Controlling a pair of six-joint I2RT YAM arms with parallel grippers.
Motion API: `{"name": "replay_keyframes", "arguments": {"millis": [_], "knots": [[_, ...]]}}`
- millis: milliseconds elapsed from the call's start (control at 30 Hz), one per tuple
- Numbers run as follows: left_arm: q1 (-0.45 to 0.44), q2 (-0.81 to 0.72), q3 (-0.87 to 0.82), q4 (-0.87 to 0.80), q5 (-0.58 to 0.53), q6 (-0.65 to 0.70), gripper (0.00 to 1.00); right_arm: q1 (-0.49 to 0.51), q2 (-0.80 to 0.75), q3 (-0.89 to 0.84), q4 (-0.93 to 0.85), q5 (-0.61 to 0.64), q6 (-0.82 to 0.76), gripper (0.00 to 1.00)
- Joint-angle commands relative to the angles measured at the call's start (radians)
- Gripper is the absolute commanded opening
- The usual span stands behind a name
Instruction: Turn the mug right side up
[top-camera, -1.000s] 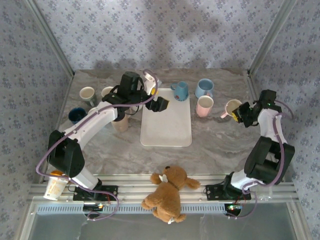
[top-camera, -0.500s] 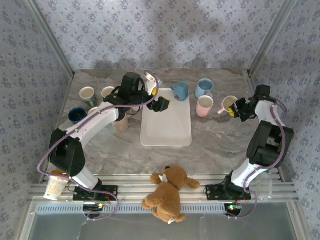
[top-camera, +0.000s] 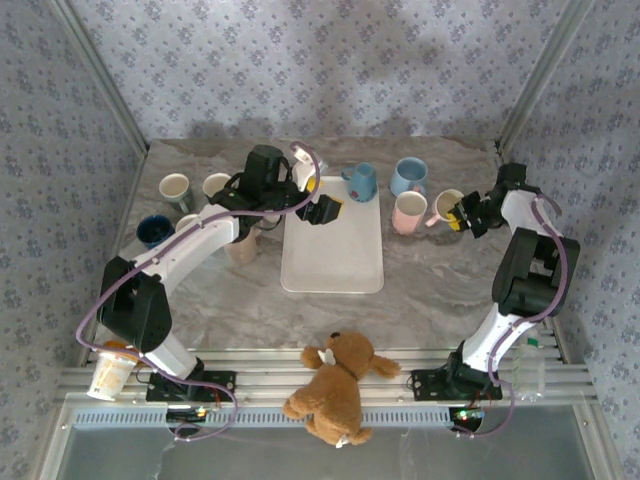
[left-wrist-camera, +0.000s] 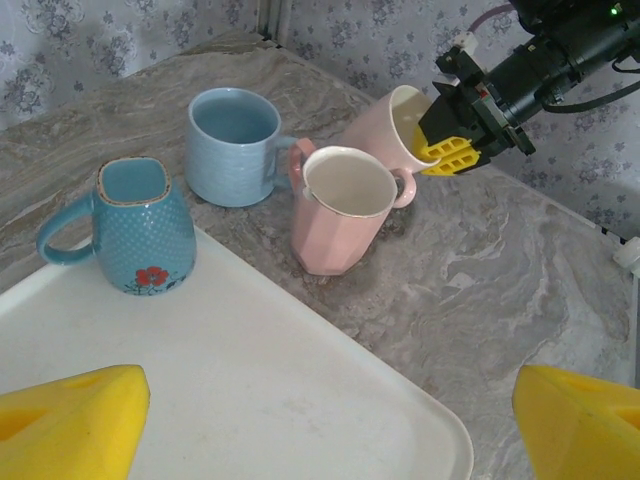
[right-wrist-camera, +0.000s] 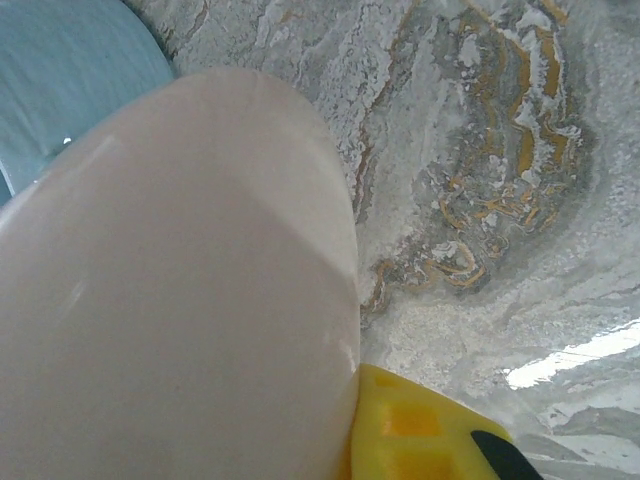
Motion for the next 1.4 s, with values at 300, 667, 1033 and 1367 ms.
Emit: {"name": "replay_keyframes", "arguments": {"millis": [300, 667, 1033, 1367], "knots": [[-0.009, -0.018, -0.021, -0.011, 0.036, 0.040, 0.94, 0.012, 0.052, 0.116, -0.167, 0.026, 0.004, 0.05], [-0.009, -0.016, -0.035, 0.003, 0.040, 0.035, 0.93, 0.039, 0.095, 0.149, -0.230, 0.038, 0.044, 0.06], [-0.009, -0.014, -0.035, 0.007, 0.042, 0.035, 0.93, 0.044, 0.099, 0.151, -0.254, 0.050, 0.052, 0.19], [-0.010, -0.017, -0.032, 0.010, 0.042, 0.021, 0.93, 0.034, 0.095, 0.173, -0.259, 0.039, 0.050, 0.32]]}}
